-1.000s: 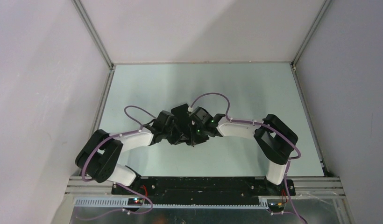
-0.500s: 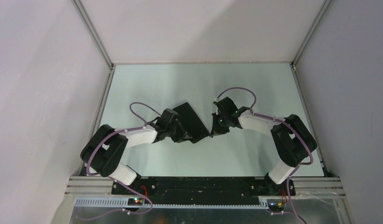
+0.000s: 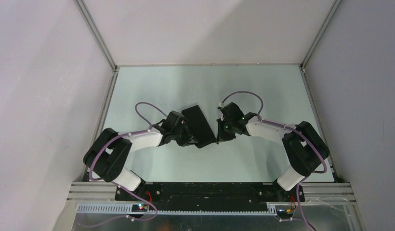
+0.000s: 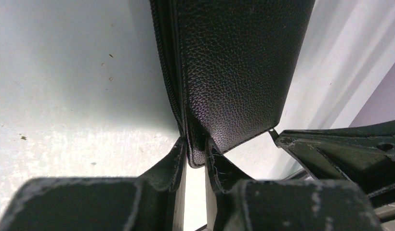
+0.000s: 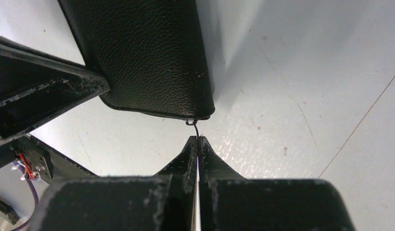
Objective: Sort the hair-cutting tools
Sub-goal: Zip the hairdressing tool bag at the center of the board, then reset both arms
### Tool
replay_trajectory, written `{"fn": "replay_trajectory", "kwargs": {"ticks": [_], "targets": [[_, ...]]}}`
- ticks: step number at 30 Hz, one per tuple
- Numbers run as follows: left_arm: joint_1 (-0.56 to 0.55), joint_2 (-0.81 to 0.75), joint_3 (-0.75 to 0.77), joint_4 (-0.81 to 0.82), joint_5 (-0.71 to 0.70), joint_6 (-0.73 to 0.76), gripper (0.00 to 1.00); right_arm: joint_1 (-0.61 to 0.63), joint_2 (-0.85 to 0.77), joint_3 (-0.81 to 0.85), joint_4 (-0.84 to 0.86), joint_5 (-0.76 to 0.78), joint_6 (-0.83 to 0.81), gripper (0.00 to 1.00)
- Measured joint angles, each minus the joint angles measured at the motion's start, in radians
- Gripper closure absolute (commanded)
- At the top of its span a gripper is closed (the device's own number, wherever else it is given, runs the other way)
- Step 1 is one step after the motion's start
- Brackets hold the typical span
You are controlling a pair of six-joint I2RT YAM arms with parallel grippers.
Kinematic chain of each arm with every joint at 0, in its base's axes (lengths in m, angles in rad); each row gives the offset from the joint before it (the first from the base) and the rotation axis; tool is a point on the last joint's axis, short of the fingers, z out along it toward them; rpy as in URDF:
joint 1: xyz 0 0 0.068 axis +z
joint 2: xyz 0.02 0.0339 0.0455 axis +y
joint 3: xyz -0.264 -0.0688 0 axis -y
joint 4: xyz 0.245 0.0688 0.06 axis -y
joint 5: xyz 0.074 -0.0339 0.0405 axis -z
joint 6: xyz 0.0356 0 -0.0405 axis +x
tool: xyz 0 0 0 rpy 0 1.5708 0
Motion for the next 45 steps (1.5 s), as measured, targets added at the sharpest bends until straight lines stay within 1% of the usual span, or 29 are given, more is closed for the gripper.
{"fn": "replay_trajectory", "kwargs": {"ticks": [2, 3, 4, 5, 6, 7, 8, 9, 10, 11, 14, 15, 16, 17, 18, 19, 21, 23, 27, 31, 35, 40, 45], "targets": [[0.0, -0.002, 0.006, -0.012, -0.001, 0.016, 0.83, 0.011, -0.02, -0.009, -0.003, 0.01, 0.001, 1.0], [0.0, -0.005, 0.008, -0.017, -0.003, 0.025, 0.74, 0.013, -0.029, -0.013, -0.004, 0.013, 0.002, 1.0], [0.0, -0.01, 0.008, -0.025, -0.005, 0.034, 0.7, 0.015, -0.042, -0.02, -0.004, 0.014, 0.002, 0.95], [0.0, -0.016, 0.009, -0.032, -0.008, 0.045, 0.56, 0.018, -0.059, -0.029, -0.005, 0.018, 0.003, 0.92], [-0.001, -0.024, 0.011, -0.046, -0.019, 0.06, 0.47, 0.019, -0.077, -0.035, -0.01, 0.023, 0.002, 0.85], [-0.001, -0.041, 0.011, -0.085, -0.056, 0.088, 0.32, 0.019, -0.103, -0.04, -0.032, 0.036, 0.002, 0.81], [0.001, -0.048, 0.011, -0.1, -0.071, 0.101, 0.24, 0.017, -0.127, -0.046, -0.051, 0.048, 0.005, 0.72], [0.003, -0.065, 0.011, -0.124, -0.09, 0.108, 0.12, 0.012, -0.164, -0.053, -0.076, 0.068, 0.002, 0.63], [0.004, -0.093, 0.012, -0.143, -0.12, 0.131, 0.07, 0.005, -0.199, -0.056, -0.098, 0.086, 0.0, 0.59], [0.004, -0.122, 0.012, -0.167, -0.148, 0.156, 0.02, -0.002, -0.227, -0.057, -0.112, 0.101, 0.003, 0.53], [0.01, -0.232, 0.013, -0.257, -0.237, 0.203, 0.01, -0.038, -0.336, -0.057, -0.15, 0.158, 0.005, 0.44], [0.012, -0.267, 0.016, -0.284, -0.262, 0.218, 0.0, -0.054, -0.374, -0.057, -0.164, 0.178, 0.005, 0.39], [0.014, -0.305, 0.02, -0.308, -0.285, 0.234, 0.0, -0.068, -0.409, -0.058, -0.174, 0.196, 0.004, 0.36], [0.016, -0.35, 0.027, -0.336, -0.311, 0.25, 0.0, -0.087, -0.455, -0.059, -0.188, 0.217, 0.004, 0.29], [0.018, -0.393, 0.036, -0.359, -0.33, 0.264, 0.0, -0.105, -0.504, -0.059, -0.201, 0.239, 0.003, 0.26], [0.02, -0.441, 0.047, -0.381, -0.357, 0.281, 0.0, -0.122, -0.553, -0.06, -0.214, 0.262, 0.002, 0.18], [0.025, -0.563, 0.074, -0.421, -0.412, 0.321, 0.0, -0.151, -0.66, -0.06, -0.237, 0.318, -0.004, 0.08], [0.031, -0.687, 0.104, -0.451, -0.463, 0.363, 0.0, -0.166, -0.768, -0.058, -0.26, 0.379, -0.018, 0.05], [0.035, -0.905, 0.183, -0.492, -0.589, 0.466, 0.0, -0.171, -0.937, -0.032, -0.307, 0.511, -0.061, 0.03], [0.035, -1.059, 0.252, -0.52, -0.71, 0.562, 0.0, -0.172, -1.054, -0.001, -0.334, 0.642, -0.108, 0.03], [0.035, -1.182, 0.256, -0.533, -0.834, 0.654, 0.0, -0.173, -1.135, 0.0, -0.35, 0.764, -0.161, 0.01], [0.036, -1.369, 0.144, -0.514, -0.953, 0.739, 0.0, -0.173, -1.211, -0.03, -0.338, 0.869, -0.241, 0.01], [0.037, -1.508, -0.024, -0.481, -1.038, 0.764, 0.0, -0.173, -1.297, -0.167, -0.267, 0.915, -0.313, 0.02]]}}
